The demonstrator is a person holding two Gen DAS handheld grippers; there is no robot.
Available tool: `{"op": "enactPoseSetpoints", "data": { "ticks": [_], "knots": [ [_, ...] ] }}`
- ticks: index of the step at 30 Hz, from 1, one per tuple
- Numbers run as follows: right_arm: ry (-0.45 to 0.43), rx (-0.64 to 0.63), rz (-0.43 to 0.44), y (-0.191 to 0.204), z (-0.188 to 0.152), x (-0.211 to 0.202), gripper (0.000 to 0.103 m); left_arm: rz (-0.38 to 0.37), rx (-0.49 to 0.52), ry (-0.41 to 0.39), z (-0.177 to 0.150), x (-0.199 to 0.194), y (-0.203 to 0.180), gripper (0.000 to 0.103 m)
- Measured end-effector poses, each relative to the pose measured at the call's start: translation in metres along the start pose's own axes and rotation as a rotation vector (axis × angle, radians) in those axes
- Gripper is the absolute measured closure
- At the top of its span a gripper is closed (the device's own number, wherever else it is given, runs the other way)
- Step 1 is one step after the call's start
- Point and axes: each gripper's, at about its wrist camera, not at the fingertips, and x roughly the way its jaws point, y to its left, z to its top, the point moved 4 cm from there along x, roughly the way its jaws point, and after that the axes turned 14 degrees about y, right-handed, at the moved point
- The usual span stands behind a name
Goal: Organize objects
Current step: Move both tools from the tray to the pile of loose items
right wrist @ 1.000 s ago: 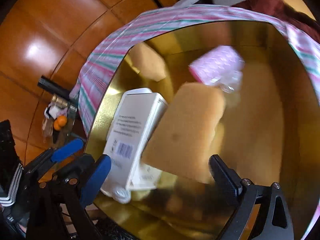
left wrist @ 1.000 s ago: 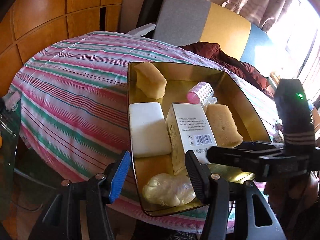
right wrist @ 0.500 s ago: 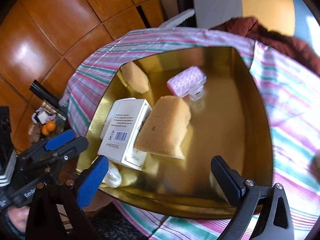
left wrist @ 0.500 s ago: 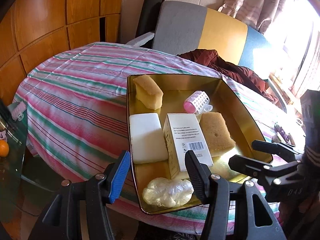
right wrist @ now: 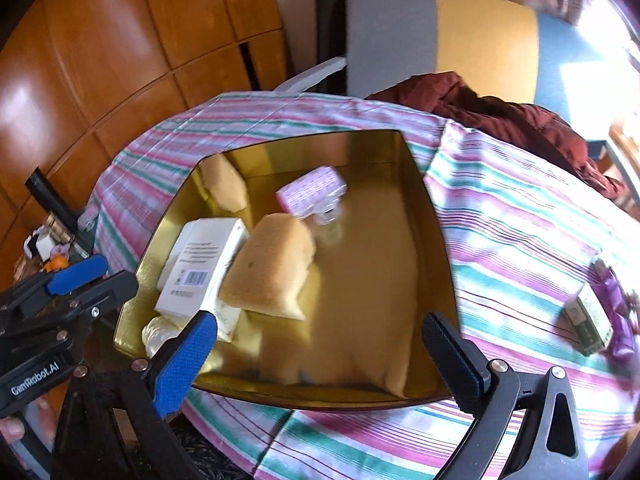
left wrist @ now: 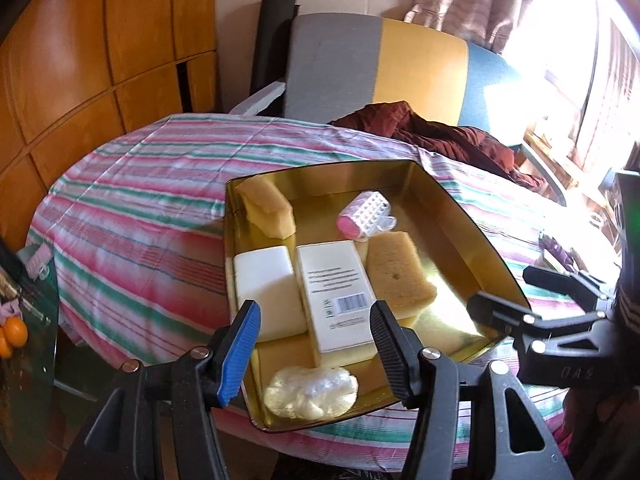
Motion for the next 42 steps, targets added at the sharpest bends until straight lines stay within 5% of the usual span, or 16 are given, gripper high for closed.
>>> {"op": "enactPoseSetpoints", "data": {
  "ticks": [25,36,42],
  "knots": [
    [-0.079,0.252,-0.167,-0.135,-0.029,-0.054,0.0,-0.036,0.272,-0.017,0.016,-0.001,-0.103,0.045],
    [-0.129,0.505,-0.323,-0.259,-0.069,-0.111,0.0,-0.168,0.354,0.028,0.019,0.009,-0.149,0.04],
    [-0.194,0.761,-0.416,-0.344,-0.111,-0.139,0.0,-0.208,0.4,0.085,0.021,0.022,-0.183,0.039]
  ]
}}
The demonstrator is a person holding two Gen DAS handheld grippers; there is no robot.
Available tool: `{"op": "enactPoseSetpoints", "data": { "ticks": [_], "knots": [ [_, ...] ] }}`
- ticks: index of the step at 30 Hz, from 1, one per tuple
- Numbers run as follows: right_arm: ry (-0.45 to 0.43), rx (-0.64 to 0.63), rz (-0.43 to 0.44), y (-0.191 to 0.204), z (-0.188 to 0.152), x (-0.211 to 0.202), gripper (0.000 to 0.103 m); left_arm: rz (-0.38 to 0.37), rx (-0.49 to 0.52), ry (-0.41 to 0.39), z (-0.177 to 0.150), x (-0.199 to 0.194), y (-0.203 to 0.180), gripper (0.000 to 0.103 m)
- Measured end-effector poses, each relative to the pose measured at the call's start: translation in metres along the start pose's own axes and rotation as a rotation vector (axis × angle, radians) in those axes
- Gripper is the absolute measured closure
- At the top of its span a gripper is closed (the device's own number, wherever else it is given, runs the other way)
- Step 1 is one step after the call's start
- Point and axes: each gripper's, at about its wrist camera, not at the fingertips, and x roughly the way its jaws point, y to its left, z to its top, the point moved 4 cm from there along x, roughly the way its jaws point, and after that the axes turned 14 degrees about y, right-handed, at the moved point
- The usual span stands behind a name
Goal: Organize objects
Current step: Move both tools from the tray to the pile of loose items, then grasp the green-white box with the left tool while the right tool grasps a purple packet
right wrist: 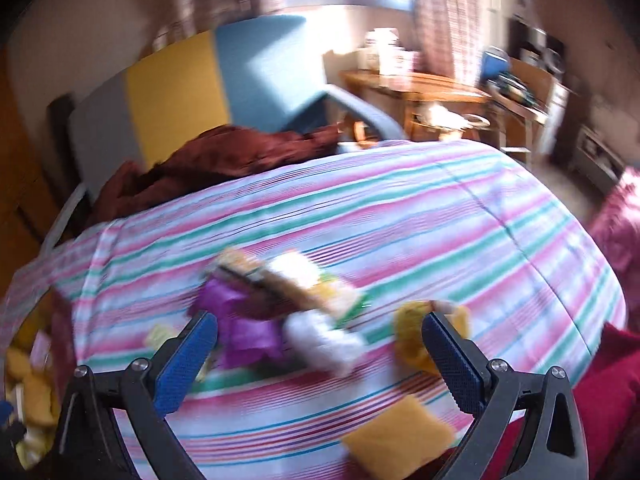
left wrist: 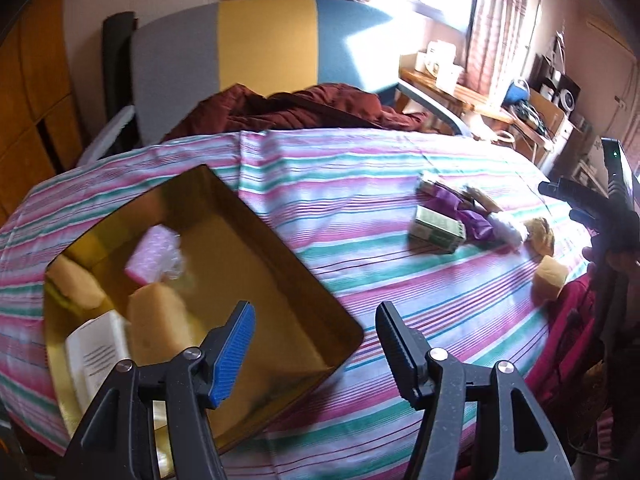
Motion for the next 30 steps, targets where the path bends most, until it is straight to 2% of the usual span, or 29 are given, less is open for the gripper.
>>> {"op": "enactPoseSetpoints", "data": {
  "ticks": [2,5,10,14,18,20,22,30],
  "knots": [
    [-0.01,0.098,0.009,-0.025,0.002,0.006,0.0,-0.025,0.024,0.02,0.006,0.008,-0.012,0.038],
    [0.031,0.237,0.088,-0.051,0.001,0.018,0.0,-0.07,0.052,0.067,0.014,0.023,-0.032,0.037],
    [0.05,0.322,0.151,-0.065,-0.001,0.022,0.0,-0.102,0.08,0.147,0.029,0.052,-0.063,0.037],
    [0.067,0.313,0.168,-0.06,-0.004,0.024,0.0,-0.131,0.094,0.181,0.042,0.069,-0.084,0.037],
    [0.081,0.301,0.193,-0.057,-0.004,0.027,0.0,-0.101,0.117,0.189,0.06,0.087,-0.101,0.036],
    [0.085,0.305,0.201,-0.058,-0.004,0.028,0.0,-0.103,0.143,0.208,0.069,0.097,-0.109,0.023],
    [0.095,0.308,0.214,-0.058,-0.004,0.03,0.0,-0.129,0.178,0.215,0.077,0.105,-0.12,0.021],
    [0.121,0.296,0.236,-0.056,-0.004,0.035,0.0,-0.06,0.313,0.215,0.107,0.141,-0.142,0.018]
  ]
}}
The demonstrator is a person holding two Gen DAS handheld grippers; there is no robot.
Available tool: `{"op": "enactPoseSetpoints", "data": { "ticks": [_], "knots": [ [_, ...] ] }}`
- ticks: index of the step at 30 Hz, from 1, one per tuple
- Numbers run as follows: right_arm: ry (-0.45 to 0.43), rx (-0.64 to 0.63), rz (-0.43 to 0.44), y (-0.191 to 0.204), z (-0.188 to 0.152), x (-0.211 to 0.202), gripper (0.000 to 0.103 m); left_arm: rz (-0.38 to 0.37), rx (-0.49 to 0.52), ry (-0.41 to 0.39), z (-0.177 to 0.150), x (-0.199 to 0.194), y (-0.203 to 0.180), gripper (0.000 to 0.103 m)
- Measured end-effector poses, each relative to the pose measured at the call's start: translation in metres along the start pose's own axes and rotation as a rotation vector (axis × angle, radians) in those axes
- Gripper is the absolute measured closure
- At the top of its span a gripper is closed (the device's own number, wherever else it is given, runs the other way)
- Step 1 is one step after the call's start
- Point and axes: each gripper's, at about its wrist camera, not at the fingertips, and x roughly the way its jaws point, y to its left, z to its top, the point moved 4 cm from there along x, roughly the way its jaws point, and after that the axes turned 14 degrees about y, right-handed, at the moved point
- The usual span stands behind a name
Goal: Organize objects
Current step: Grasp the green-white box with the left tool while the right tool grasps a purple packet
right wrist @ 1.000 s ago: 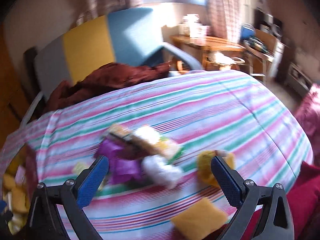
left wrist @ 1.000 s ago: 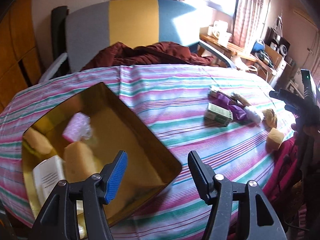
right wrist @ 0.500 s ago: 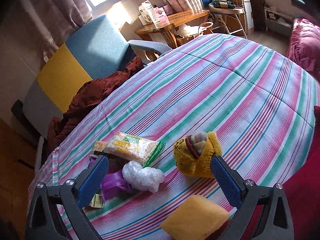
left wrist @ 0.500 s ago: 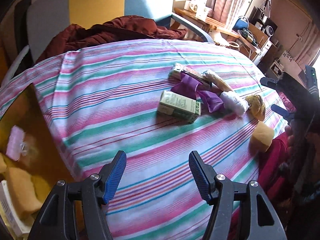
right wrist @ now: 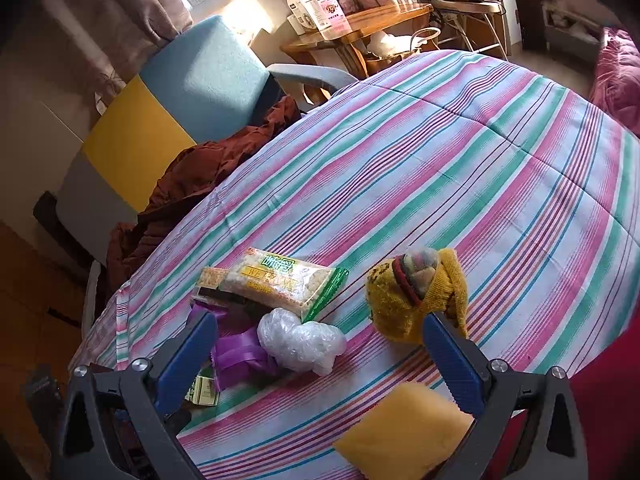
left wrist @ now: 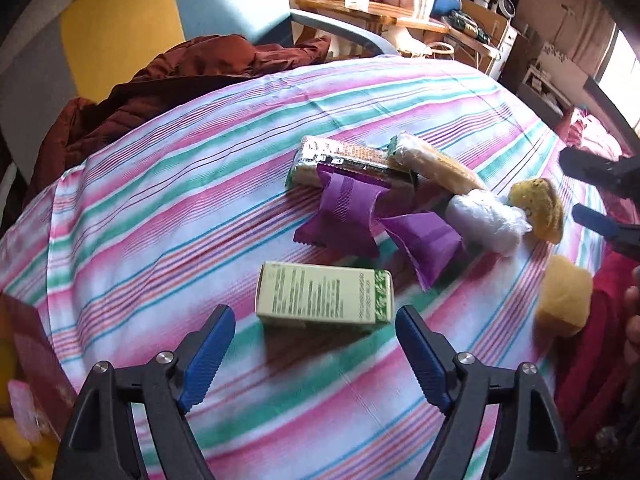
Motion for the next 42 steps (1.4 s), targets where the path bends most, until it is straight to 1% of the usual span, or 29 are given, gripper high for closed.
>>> {"op": "enactPoseSetpoints", "data": {
  "ticks": [3,5,6,7,8,10,13,16,18,20,23,25,29,33,34,37,39,41,42],
  "knots": [
    [0.007,0.007,0.005,-0.001,0.001,0.001,0.0,0.017,0.016,0.021,0.008,0.013,0.001,0.018],
    [0.014,0.007,0.004,-0.001,0.001,0.002,0.0,0.014,0.02,0.036,0.011,0.022,0.002,0.019],
    [0.016,0.005,0.001,0.0,0.001,0.003,0.0,0.008,0.015,0.044,0.011,0.026,0.003,0.021],
    [0.018,0.001,-0.001,0.0,0.001,0.003,0.0,0.001,0.0,0.042,0.009,0.028,0.006,0.03],
    [0.02,-0.005,0.001,0.002,0.001,0.003,0.0,-0.004,-0.008,0.023,0.008,0.026,0.009,0.03],
    [0.024,-0.028,0.019,0.007,-0.001,0.004,0.0,-0.038,-0.033,0.014,0.004,0.023,0.013,0.03],
    [0.056,-0.102,0.042,0.023,-0.005,0.01,0.0,-0.043,-0.075,-0.019,-0.008,0.011,0.022,0.03],
    [0.123,-0.218,0.071,0.046,-0.017,0.022,0.0,-0.062,-0.118,-0.034,-0.024,-0.002,0.028,0.03],
    [0.177,-0.303,0.065,0.063,-0.029,0.033,0.002,-0.088,-0.146,-0.05,-0.036,-0.013,0.033,0.03],
    [0.213,-0.384,0.025,0.076,-0.039,0.042,0.005,-0.093,-0.155,-0.071,-0.049,-0.025,0.034,0.03],
    [0.251,-0.483,-0.032,0.089,-0.05,0.052,0.006,-0.099,-0.156,-0.089,-0.066,-0.041,0.041,0.03],
    [0.27,-0.595,-0.115,0.099,-0.054,0.06,0.007,-0.096,-0.158,-0.103,-0.077,-0.052,0.046,0.03],
    [0.283,-0.888,-0.29,0.119,-0.058,0.074,0.011,-0.116,-0.197,-0.119,-0.095,-0.068,0.057,0.03],
    [0.335,-1.058,-0.402,0.122,-0.049,0.095,0.011,-0.144,-0.246,-0.126,-0.11,-0.076,0.065,0.03],
    [0.349,-1.082,-0.417,0.123,-0.048,0.101,0.011,-0.149,-0.258,-0.123,-0.113,-0.076,0.067,0.03],
    [0.393,-1.108,-0.41,0.125,-0.045,0.117,0.011,-0.15,-0.273,-0.108,-0.118,-0.073,0.069,0.03],
    [0.399,-1.097,-0.405,0.126,-0.044,0.126,0.011,-0.15,-0.278,-0.105,-0.12,-0.073,0.07,0.03],
    [0.389,-1.069,-0.375,0.127,-0.043,0.129,0.011,-0.154,-0.279,-0.104,-0.121,-0.073,0.07,0.03],
    [0.383,-1.057,-0.357,0.128,-0.044,0.129,0.013,-0.154,-0.28,-0.104,-0.121,-0.073,0.07,0.03]
  ]
}}
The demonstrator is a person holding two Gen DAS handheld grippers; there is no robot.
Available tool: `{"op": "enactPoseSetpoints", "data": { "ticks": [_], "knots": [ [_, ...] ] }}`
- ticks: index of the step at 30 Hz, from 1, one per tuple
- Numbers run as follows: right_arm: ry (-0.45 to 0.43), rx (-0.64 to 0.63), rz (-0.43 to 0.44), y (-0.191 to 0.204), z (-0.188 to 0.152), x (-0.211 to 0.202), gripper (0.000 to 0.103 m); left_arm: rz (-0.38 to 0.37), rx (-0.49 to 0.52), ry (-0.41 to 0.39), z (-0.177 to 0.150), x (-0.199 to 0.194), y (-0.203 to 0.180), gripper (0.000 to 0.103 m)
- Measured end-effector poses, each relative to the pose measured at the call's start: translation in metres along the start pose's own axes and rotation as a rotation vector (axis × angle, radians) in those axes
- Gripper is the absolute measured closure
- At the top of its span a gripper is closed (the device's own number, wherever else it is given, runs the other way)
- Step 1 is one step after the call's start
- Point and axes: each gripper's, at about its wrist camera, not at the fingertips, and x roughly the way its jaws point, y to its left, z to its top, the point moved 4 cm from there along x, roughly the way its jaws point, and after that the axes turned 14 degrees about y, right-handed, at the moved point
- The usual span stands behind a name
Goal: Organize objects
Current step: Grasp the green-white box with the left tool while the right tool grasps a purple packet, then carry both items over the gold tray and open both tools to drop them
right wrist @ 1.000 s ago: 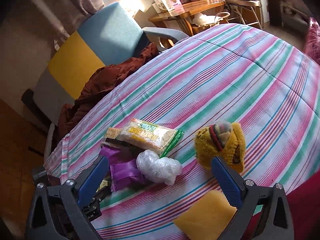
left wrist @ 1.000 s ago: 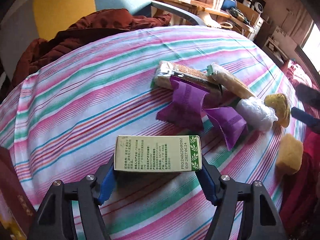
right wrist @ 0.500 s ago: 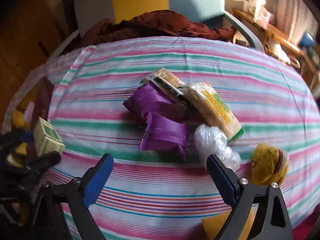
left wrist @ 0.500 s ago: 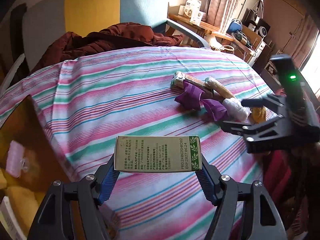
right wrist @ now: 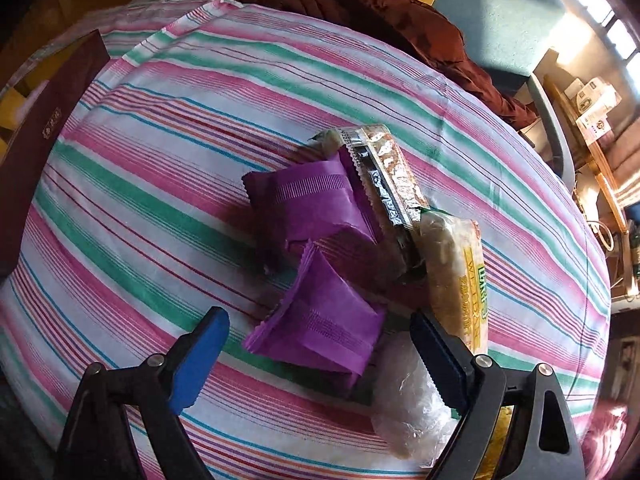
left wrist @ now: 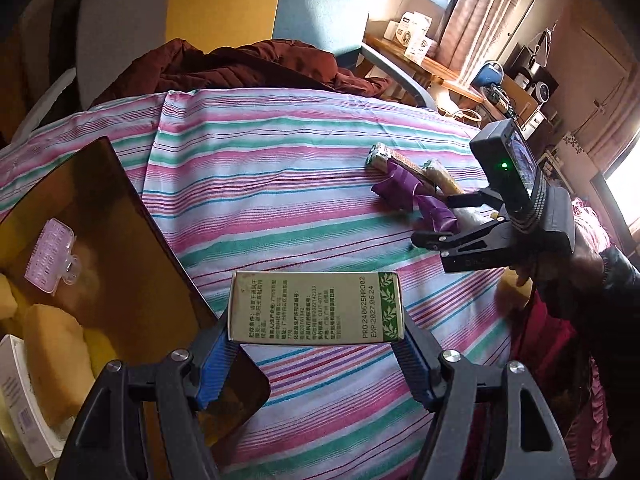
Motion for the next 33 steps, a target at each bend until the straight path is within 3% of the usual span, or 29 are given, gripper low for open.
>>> {"op": "enactPoseSetpoints", "data": {
  "ticks": [1,2,3,10,18,23,33],
  "knots": [
    [-0.009,0.009,0.012,0.0,-0.001,-0.001,0.016,-0.001,0.0,0.001,0.0,0.0,-0.001,0.03],
    [-0.011,0.02,0.015,0.0,-0.002,-0.001,0.039,-0.004,0.0,0.001,-0.001,0.0,-0.001,0.03],
    [-0.011,0.036,0.005,-0.001,-0.002,-0.002,0.048,-0.006,0.002,-0.001,-0.002,0.0,-0.002,0.03],
    [-0.017,0.072,0.07,0.012,-0.019,-0.014,0.049,-0.011,-0.006,-0.022,-0.011,-0.009,-0.001,0.03],
    [-0.106,0.144,0.123,0.043,-0.032,-0.047,0.072,0.003,-0.033,-0.08,-0.025,-0.029,0.011,0.03],
    [-0.092,0.169,0.086,0.054,-0.032,-0.043,0.073,0.006,-0.05,-0.118,-0.037,-0.046,0.024,0.03],
    [-0.247,0.185,0.205,0.077,-0.026,-0.099,0.073,0.046,-0.192,-0.21,-0.057,-0.081,0.084,0.03]
  ]
}}
